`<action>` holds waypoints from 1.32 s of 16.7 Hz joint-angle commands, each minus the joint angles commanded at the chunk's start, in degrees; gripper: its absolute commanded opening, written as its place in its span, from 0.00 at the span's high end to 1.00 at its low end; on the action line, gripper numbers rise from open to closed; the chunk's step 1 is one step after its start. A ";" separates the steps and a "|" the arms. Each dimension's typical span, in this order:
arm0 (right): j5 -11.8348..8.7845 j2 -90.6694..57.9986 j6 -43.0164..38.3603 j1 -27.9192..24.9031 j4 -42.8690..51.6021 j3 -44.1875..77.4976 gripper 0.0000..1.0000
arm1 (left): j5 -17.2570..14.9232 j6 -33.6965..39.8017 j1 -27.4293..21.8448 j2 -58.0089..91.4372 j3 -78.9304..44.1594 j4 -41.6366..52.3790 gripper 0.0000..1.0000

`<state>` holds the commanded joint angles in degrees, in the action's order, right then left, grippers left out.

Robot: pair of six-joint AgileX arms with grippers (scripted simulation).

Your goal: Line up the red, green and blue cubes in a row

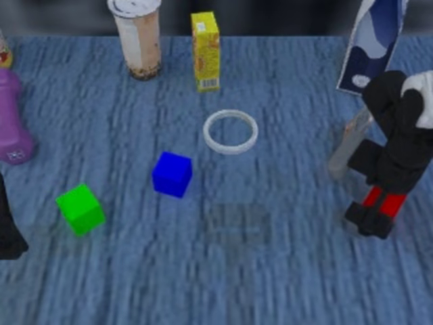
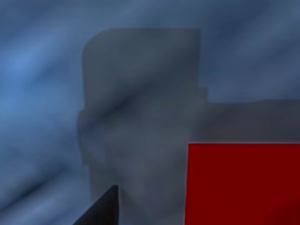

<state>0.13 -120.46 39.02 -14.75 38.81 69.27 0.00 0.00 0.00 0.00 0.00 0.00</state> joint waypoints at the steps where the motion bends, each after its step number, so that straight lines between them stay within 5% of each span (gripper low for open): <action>1: 0.00 0.00 0.00 0.00 0.00 0.00 0.53 | 0.00 0.00 0.00 0.00 0.00 0.00 0.00; 7: 0.00 0.00 0.00 0.00 0.00 0.00 0.98 | 0.00 0.00 0.00 0.00 0.00 0.00 0.00; 15: 0.00 0.00 0.00 0.00 0.00 0.00 1.00 | 0.00 0.00 0.00 0.00 0.00 0.00 0.00; 22: -0.72 5.64 -0.54 -0.27 9.85 4.55 1.00 | 0.00 0.00 0.00 0.00 0.00 0.00 0.00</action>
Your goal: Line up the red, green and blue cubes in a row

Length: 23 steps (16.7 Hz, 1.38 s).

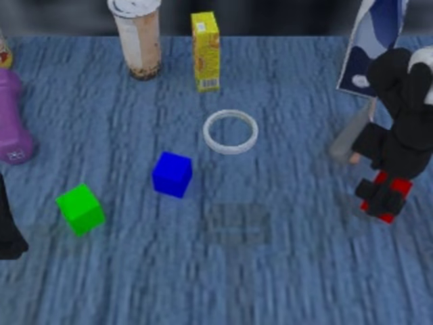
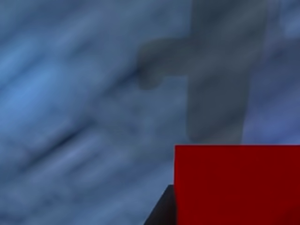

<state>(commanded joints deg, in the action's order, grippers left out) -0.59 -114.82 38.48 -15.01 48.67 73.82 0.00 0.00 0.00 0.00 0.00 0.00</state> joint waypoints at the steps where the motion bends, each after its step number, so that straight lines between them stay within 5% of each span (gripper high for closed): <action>1: 0.00 1.00 0.00 -0.05 2.15 0.99 1.00 | 0.00 0.00 0.00 0.00 0.00 0.00 0.00; 11: 0.01 1.42 -0.01 -1.97 7.18 5.09 1.00 | 0.00 0.00 0.00 0.00 0.00 0.00 0.00; 23: 0.13 -22.01 -2.82 -34.95 25.47 48.04 1.00 | 0.00 0.00 0.00 0.00 0.00 0.00 0.00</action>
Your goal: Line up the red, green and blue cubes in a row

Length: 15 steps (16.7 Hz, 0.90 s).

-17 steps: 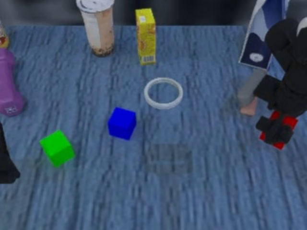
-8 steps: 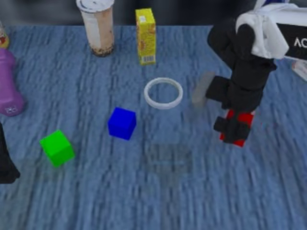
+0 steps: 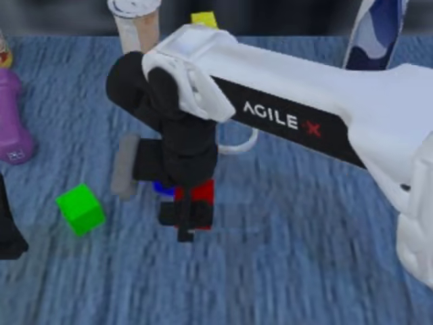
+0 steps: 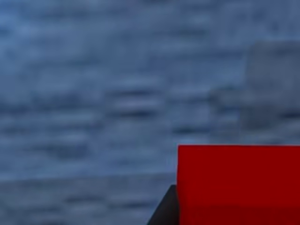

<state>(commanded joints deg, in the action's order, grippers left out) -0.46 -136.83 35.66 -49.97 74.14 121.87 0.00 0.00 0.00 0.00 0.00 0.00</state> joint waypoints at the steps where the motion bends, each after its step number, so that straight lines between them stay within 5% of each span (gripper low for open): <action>1: 0.05 -1.09 -0.24 -1.94 0.92 2.03 1.00 | 0.00 0.00 0.00 0.00 0.00 0.00 0.00; 9: 0.07 -2.24 -0.57 -4.16 0.93 3.34 1.00 | 0.00 0.00 0.00 0.00 0.00 0.00 0.00; 15: 0.11 -3.98 -0.72 -4.15 -10.49 -6.19 1.00 | 0.00 0.00 0.00 0.00 0.00 0.00 0.00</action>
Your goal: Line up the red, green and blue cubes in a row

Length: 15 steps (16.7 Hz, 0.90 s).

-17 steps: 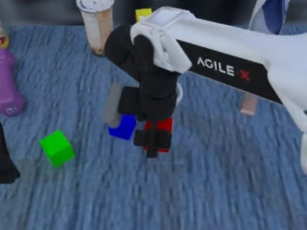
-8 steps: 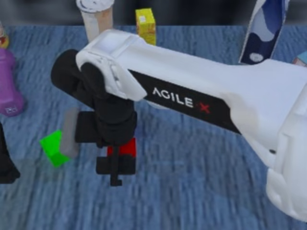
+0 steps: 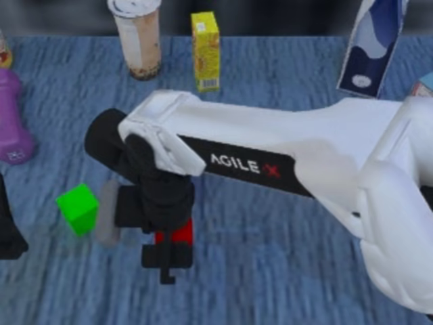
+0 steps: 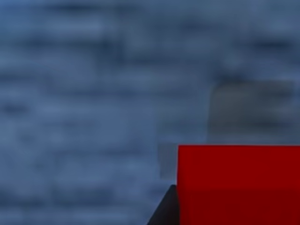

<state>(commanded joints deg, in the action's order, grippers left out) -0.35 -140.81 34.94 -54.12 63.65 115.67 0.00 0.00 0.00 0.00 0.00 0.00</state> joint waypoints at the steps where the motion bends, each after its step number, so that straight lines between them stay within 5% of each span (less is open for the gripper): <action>1: 0.04 -0.26 0.04 -0.07 -1.19 -1.09 1.00 | 0.00 0.00 0.00 0.00 0.00 0.00 0.00; 5: 0.07 -0.43 0.08 -0.13 -1.82 -1.70 1.00 | 0.00 0.00 0.00 0.00 0.00 0.00 0.00; 15: 0.07 -0.43 0.08 -0.13 -1.82 -1.70 0.25 | 0.00 0.00 0.00 0.00 0.00 0.00 0.00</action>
<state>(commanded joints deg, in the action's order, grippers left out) -0.28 -141.24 35.02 -54.24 61.83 113.97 0.00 0.00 0.00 0.00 0.00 0.00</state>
